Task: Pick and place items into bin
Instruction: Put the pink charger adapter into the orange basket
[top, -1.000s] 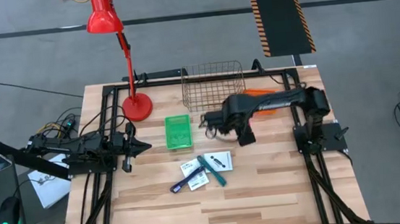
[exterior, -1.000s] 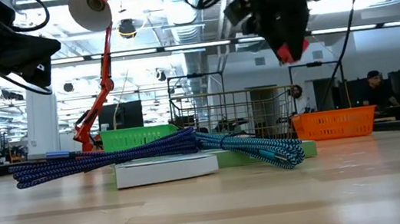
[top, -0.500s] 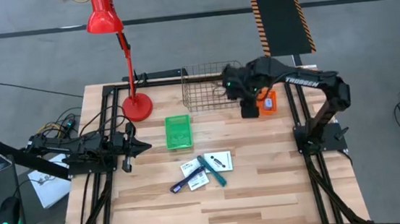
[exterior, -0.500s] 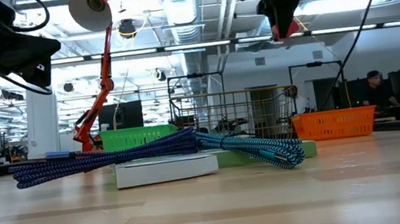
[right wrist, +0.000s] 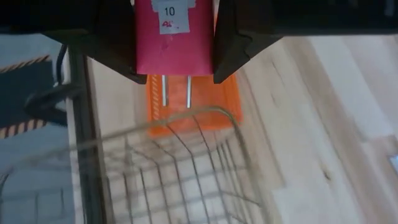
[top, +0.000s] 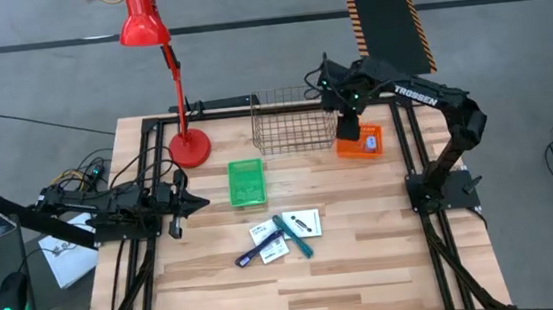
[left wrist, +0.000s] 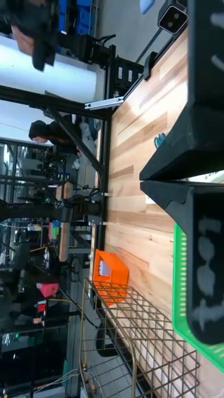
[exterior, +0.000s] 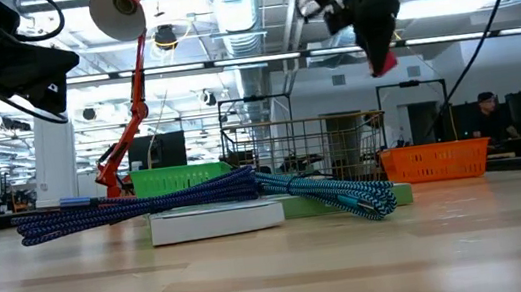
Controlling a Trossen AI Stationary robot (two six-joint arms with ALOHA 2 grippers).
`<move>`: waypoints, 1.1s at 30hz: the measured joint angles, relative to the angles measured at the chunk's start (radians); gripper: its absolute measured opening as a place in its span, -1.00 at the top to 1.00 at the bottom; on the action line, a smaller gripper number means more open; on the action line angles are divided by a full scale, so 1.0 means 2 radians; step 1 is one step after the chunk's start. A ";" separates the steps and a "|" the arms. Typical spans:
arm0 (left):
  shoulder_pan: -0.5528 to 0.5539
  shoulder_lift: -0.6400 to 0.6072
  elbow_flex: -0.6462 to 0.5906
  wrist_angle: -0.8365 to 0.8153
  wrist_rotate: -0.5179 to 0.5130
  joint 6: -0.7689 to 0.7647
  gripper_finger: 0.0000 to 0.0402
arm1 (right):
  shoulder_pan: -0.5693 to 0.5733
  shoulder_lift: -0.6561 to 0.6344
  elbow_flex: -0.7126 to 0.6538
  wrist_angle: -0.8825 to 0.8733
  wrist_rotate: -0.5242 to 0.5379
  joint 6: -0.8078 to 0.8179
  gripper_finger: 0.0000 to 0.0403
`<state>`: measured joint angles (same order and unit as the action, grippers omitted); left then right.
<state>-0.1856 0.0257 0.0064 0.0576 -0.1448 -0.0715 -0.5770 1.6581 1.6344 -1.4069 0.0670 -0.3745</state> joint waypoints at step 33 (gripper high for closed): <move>0.000 0.000 0.000 0.000 0.000 0.000 1.00 | -0.068 0.000 -0.177 0.078 -0.009 0.008 0.05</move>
<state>-0.1856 0.0257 0.0063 0.0574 -0.1448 -0.0715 -0.7129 1.6581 1.2812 -1.2507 0.0493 -0.3586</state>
